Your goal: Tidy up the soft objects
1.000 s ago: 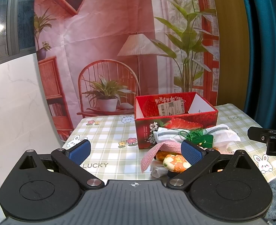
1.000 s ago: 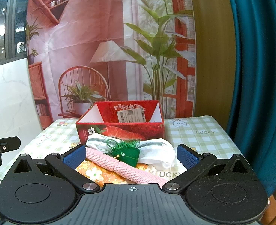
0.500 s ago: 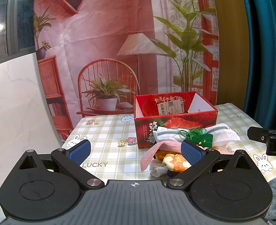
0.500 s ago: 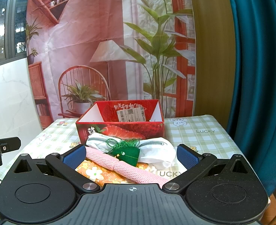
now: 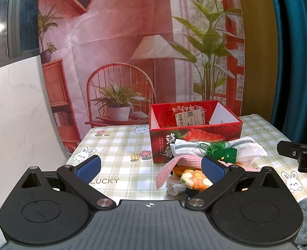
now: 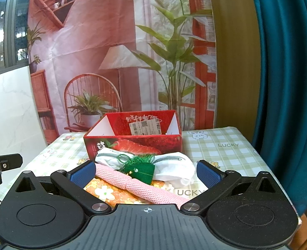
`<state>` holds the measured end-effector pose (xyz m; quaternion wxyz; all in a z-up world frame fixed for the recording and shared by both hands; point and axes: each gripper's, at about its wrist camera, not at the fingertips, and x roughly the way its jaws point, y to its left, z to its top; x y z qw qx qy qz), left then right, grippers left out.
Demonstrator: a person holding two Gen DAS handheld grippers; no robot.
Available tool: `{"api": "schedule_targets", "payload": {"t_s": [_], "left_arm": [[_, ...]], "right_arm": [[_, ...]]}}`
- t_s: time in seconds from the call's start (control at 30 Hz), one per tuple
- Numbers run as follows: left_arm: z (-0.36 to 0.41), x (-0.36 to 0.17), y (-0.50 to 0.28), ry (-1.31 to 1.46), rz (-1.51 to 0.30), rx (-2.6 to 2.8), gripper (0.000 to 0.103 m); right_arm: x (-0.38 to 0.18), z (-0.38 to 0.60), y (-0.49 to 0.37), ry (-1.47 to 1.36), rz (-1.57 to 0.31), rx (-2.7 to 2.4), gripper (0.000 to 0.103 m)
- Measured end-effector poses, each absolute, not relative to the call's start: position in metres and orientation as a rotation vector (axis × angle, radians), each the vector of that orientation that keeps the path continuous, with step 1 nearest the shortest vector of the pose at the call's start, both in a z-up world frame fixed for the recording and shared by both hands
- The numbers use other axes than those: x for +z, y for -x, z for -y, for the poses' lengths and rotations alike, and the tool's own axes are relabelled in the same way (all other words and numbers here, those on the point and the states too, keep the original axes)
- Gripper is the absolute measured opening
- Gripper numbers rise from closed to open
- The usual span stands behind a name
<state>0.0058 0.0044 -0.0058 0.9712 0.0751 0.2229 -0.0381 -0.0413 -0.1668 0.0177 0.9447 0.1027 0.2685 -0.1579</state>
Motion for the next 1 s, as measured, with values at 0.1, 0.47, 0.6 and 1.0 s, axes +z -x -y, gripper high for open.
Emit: {"api": "schedule_targets", "payload": {"t_s": [0.1, 0.47, 0.6, 1.0], "left_arm": [[-0.003, -0.006, -0.007, -0.154, -0.454, -0.084, 0.103], [0.0, -0.006, -0.028, -0.183, -0.436, -0.089, 0.103], [0.004, -0.013, -0.044, -0.19, -0.452, -0.096, 0.103], [0.023, -0.053, -0.086, -0.198, -0.486, -0.148, 0.103]], "right_arm": [[0.018, 0.167, 0.041, -0.21, -0.546, -0.323, 0.103], [0.01, 0.18, 0.039, -0.284, -0.538, -0.299, 0.103], [0.002, 0.189, 0.033, -0.313, -0.556, -0.319, 0.103], [-0.034, 0.214, 0.004, -0.331, -0.539, -0.28, 0.103]]}}
